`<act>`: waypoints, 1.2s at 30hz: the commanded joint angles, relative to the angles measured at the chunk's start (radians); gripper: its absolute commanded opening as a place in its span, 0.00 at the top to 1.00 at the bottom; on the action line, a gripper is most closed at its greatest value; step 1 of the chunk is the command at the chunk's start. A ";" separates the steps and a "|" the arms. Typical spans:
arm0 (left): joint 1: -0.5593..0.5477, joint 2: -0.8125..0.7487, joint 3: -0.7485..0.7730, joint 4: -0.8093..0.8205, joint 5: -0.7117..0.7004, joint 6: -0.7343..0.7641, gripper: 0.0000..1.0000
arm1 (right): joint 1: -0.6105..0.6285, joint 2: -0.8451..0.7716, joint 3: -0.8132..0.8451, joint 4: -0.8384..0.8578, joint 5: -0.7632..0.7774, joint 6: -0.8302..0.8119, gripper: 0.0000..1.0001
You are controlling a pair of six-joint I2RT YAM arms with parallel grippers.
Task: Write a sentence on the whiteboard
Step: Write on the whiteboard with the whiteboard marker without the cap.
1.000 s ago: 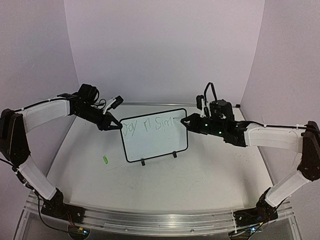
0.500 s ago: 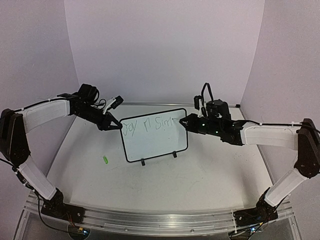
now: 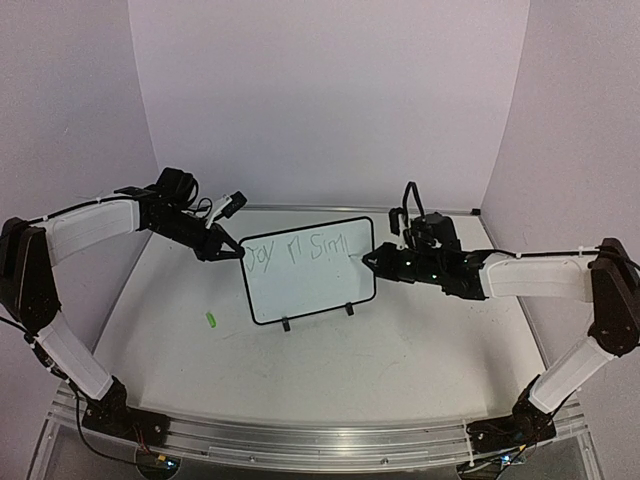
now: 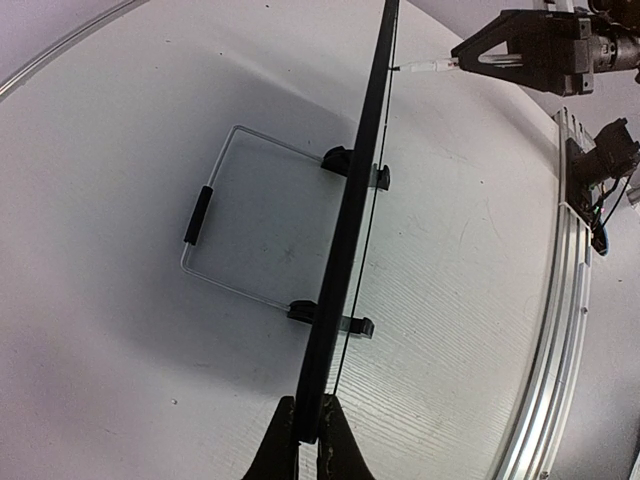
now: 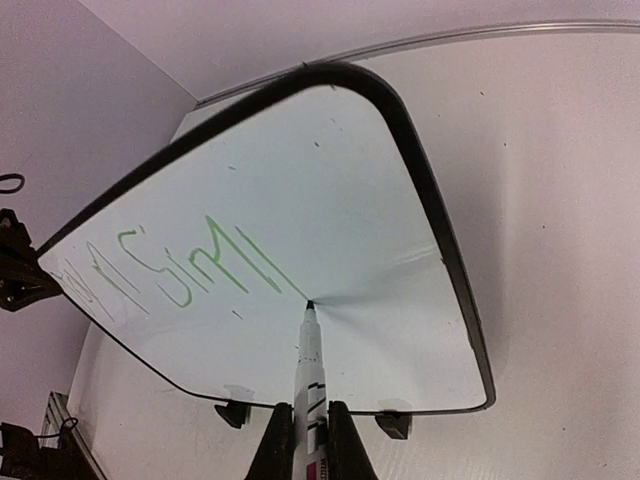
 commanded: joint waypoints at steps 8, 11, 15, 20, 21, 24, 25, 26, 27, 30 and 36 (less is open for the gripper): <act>-0.004 0.009 0.007 0.000 -0.119 0.055 1.00 | -0.002 -0.067 -0.001 0.020 -0.034 -0.002 1.00; -0.004 0.009 0.007 0.001 -0.118 0.054 1.00 | -0.002 -0.095 0.015 0.033 -0.042 -0.006 1.00; -0.004 0.010 0.007 0.002 -0.118 0.054 1.00 | -0.003 -0.090 0.052 0.033 -0.029 -0.024 1.00; -0.004 0.011 0.007 0.000 -0.119 0.055 1.00 | -0.002 -0.042 0.101 0.036 -0.014 -0.040 1.00; -0.004 0.011 0.007 0.000 -0.119 0.055 1.00 | -0.002 -0.032 0.107 0.038 -0.014 -0.041 1.00; -0.004 0.012 0.007 0.001 -0.119 0.054 1.00 | -0.003 -0.010 0.123 0.042 -0.009 -0.042 1.00; -0.004 0.012 0.007 0.001 -0.120 0.054 1.00 | -0.003 -0.005 0.125 0.042 -0.007 -0.042 1.00; -0.004 0.011 0.007 0.001 -0.120 0.054 1.00 | -0.002 -0.002 0.127 0.042 -0.006 -0.042 1.00; -0.005 0.012 0.007 0.001 -0.120 0.055 1.00 | -0.002 0.001 0.128 0.042 -0.006 -0.042 1.00; -0.005 0.012 0.007 0.001 -0.121 0.056 1.00 | -0.002 0.005 0.126 0.042 -0.003 -0.040 1.00; -0.005 0.012 0.007 0.000 -0.122 0.056 1.00 | -0.002 0.006 0.116 0.041 0.029 -0.031 1.00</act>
